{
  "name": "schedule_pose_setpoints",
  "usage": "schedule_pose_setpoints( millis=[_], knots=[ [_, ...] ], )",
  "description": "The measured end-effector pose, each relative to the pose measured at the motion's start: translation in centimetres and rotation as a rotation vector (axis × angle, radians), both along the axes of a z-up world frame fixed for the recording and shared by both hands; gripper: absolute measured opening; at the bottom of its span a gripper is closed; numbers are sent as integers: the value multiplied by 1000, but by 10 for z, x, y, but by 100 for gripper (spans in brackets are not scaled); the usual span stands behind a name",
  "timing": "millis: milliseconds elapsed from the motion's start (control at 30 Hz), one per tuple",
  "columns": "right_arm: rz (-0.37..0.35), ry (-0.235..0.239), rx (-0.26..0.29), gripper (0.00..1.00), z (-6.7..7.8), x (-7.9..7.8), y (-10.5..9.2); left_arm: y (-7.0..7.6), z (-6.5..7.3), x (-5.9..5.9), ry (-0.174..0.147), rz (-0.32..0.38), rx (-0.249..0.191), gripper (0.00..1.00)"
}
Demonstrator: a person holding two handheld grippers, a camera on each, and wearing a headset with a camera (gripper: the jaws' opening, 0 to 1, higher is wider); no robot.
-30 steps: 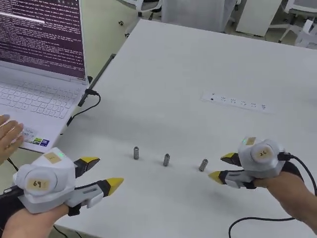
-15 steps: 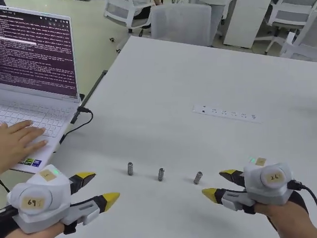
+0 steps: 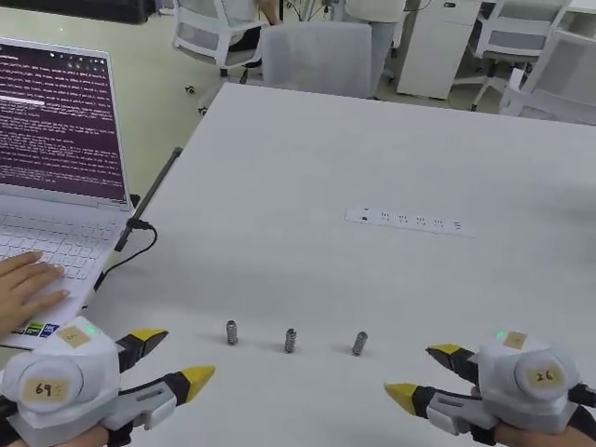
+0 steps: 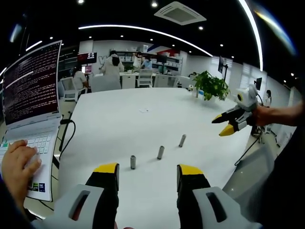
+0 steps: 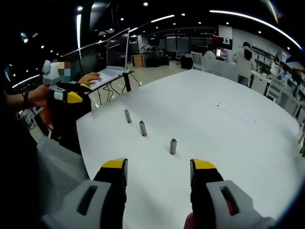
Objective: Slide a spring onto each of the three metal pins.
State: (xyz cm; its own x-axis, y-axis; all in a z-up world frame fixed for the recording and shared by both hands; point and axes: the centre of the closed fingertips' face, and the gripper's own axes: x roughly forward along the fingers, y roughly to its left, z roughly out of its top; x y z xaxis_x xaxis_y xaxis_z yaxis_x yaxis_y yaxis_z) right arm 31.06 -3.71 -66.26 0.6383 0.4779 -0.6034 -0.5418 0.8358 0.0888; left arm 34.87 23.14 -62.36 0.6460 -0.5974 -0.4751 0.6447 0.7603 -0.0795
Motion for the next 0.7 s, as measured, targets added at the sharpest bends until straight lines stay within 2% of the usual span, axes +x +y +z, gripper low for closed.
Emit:
schedule_pose_setpoints(
  millis=[200,433,700],
  knots=[
    [-25,13,-2,55,-4,-20,-2,2,2,2,-5,-2,-5,44],
    [-58,16,8,58,-3,-31,-5,6,5,2,-13,1,-5,45],
    [-72,29,11,61,-7,-42,-4,12,5,-3,-8,6,-7,48]
  ],
)
